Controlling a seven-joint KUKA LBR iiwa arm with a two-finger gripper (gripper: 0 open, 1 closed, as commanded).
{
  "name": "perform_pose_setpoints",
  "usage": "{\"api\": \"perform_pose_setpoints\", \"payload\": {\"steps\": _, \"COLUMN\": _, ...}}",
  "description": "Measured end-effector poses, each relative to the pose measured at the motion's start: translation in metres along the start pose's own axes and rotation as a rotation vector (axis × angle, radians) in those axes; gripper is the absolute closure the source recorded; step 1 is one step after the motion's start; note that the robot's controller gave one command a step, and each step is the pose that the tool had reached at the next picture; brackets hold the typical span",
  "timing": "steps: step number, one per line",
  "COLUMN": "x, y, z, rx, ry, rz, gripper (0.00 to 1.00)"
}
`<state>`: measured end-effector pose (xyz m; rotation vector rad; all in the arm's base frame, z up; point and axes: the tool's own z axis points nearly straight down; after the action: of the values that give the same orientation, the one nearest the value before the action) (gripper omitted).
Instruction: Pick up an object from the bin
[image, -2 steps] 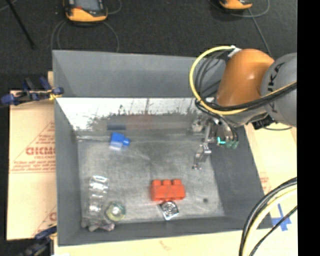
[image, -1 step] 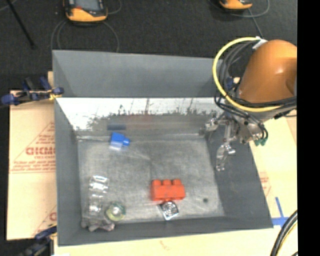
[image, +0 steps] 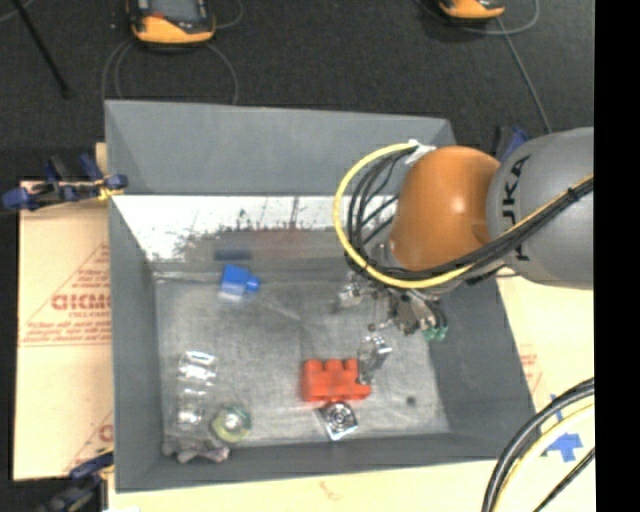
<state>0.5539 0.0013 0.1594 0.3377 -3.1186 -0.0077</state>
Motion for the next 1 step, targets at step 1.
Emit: {"api": "perform_pose_setpoints", "payload": {"steps": 1, "x": 0.0171, "y": 0.0143, "z": 0.0854, "rx": 0.007, "ry": -0.013, "rz": -0.022, "gripper": 0.0}}
